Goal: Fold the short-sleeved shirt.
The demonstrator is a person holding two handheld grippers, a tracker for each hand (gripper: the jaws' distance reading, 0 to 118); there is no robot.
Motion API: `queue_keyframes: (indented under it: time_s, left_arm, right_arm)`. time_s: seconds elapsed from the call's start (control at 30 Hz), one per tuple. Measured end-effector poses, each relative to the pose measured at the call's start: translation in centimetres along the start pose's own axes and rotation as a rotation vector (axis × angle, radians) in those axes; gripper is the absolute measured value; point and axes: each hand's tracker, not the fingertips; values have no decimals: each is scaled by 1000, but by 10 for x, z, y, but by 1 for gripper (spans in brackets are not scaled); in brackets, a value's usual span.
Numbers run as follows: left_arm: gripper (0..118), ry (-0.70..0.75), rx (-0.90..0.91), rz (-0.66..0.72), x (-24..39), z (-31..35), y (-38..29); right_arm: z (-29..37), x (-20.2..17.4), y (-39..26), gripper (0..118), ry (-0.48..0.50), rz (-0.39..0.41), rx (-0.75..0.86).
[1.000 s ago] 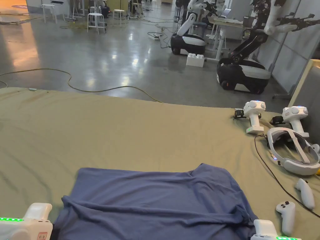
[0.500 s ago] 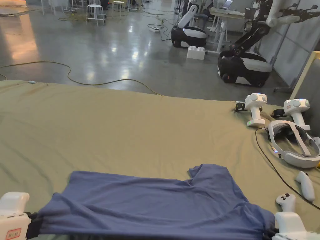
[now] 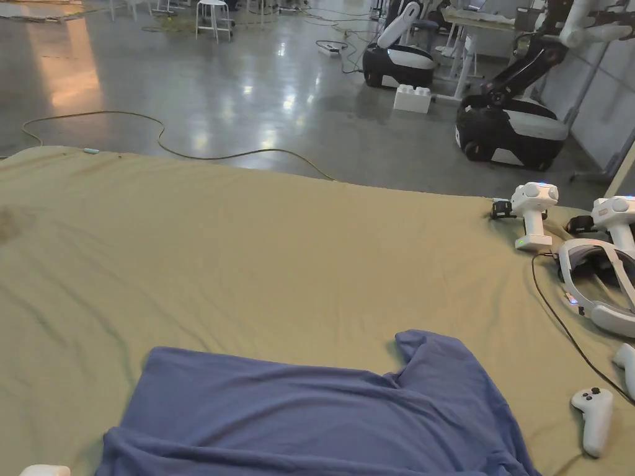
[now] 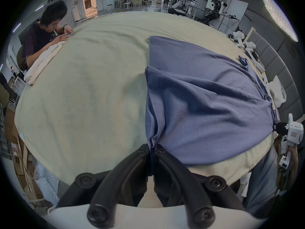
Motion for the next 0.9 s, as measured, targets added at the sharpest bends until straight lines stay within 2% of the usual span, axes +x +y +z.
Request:
queue_keyframes:
  time_s: [0.03,0.1,0.17,0.2,0.37,0.57,0.67,0.83,0.9]
  left_arm:
    - [9,1,0,4,1,0,2]
    - [25,11,10,6,3,4,6]
    - [55,66,52,-28,8,13,12]
    - [59,74,84,-37,9,17,15]
    - [59,-17,298,-11,28,49,44]
    - [59,20,572,-68,75,82,85]
    - [59,25,710,-81,98,102,100]
    - [57,72,871,-109,127,125,121]
    - [48,91,909,-113,136,132,125]
  right_arm:
    - [1,-1,1,13,-13,15,2]
    - [5,-1,6,41,-75,30,-1]
    - [20,3,13,62,-91,-8,71]
    - [28,5,17,64,-84,-38,113]
    - [71,8,64,66,-68,-169,362]
    - [110,-14,124,66,-53,-255,670]
    - [128,-29,147,66,-45,-272,803]
    - [146,-54,172,64,-71,-259,916]
    - [151,-62,177,59,-78,-266,942]
